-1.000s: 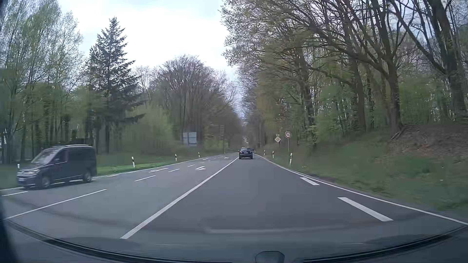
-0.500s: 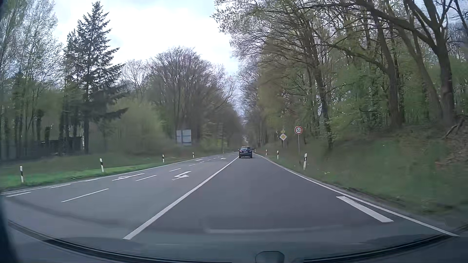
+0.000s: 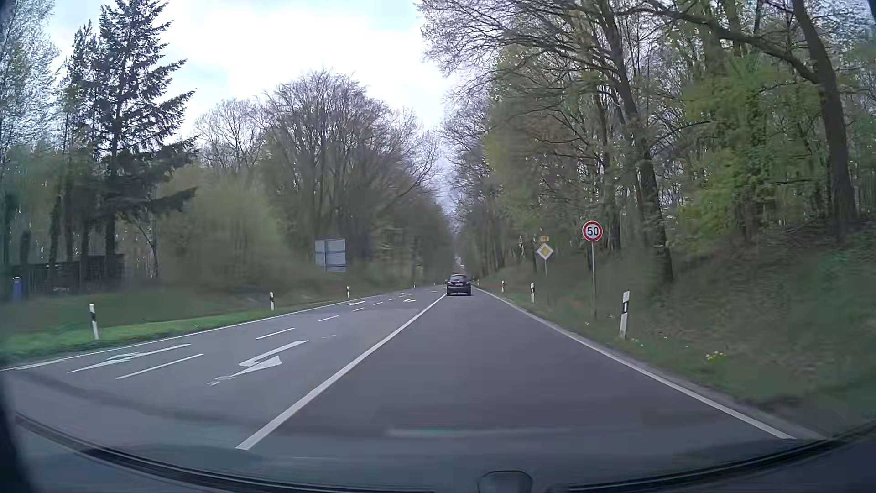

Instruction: Follow the waypoints while adhering to traffic rules and regulations

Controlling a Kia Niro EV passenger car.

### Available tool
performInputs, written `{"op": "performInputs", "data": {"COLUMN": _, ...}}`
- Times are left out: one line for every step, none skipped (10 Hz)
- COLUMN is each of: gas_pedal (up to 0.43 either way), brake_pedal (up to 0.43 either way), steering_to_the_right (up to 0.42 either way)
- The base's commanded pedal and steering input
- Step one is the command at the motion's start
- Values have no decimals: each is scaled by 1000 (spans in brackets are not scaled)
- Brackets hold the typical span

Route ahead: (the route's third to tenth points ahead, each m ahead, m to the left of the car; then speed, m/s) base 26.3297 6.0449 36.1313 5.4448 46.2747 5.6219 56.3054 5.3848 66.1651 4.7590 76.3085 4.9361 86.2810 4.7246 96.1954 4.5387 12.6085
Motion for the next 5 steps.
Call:
{"op": "performInputs", "data": {"gas_pedal": 169, "brake_pedal": 0, "steering_to_the_right": -1}}
{"op": "performInputs", "data": {"gas_pedal": 169, "brake_pedal": 6, "steering_to_the_right": -1}}
{"op": "performInputs", "data": {"gas_pedal": 169, "brake_pedal": 0, "steering_to_the_right": -1}}
{"op": "performInputs", "data": {"gas_pedal": 169, "brake_pedal": 0, "steering_to_the_right": -1}}
{"op": "performInputs", "data": {"gas_pedal": 169, "brake_pedal": 0, "steering_to_the_right": -1}}
